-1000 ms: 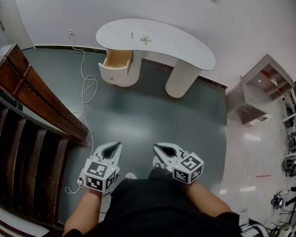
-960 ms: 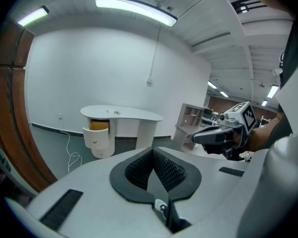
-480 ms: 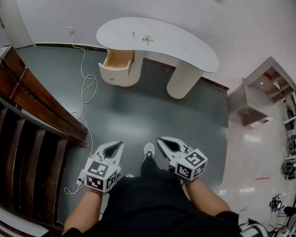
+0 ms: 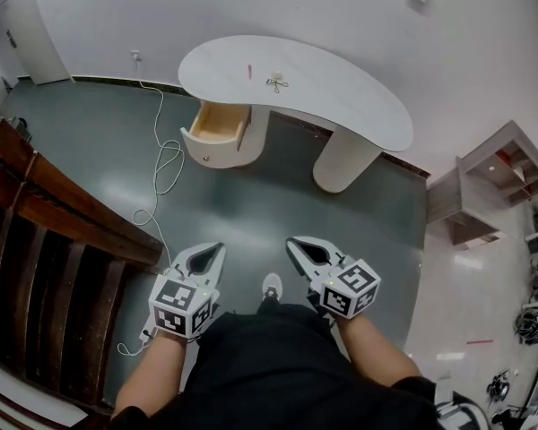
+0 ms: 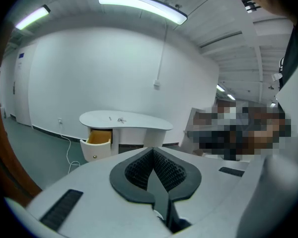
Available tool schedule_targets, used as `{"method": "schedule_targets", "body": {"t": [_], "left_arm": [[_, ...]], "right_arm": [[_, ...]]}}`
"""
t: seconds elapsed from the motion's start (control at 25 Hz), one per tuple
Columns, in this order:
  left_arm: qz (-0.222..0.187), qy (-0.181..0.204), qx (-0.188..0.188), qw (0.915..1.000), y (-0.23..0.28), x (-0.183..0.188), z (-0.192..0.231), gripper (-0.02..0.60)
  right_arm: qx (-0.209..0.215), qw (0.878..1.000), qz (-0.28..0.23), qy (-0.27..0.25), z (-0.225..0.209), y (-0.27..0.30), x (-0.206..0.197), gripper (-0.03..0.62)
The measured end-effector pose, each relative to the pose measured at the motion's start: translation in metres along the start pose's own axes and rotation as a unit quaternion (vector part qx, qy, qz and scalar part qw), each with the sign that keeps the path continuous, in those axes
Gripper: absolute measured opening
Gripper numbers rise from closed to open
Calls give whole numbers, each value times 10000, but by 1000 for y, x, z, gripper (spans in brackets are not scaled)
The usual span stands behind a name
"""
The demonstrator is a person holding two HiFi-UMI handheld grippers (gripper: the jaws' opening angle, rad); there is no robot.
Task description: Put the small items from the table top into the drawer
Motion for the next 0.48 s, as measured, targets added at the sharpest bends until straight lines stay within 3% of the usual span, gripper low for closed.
{"method": "schedule_targets", "body": {"t": [0.48], "left_arm": [[105,26,186,9998,98,50,26,15]], "right_arm": [[163,9994,144,-274,-99,26,51,0]]}}
Point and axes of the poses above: the fingertips, and each gripper's own axes: y forward along the fingers, z to its left, x out of its top, the point moved 8 cm from there along -y, backward along the fingers, and after that the axes turned 5 degrees about y, right-handed, at the moved point
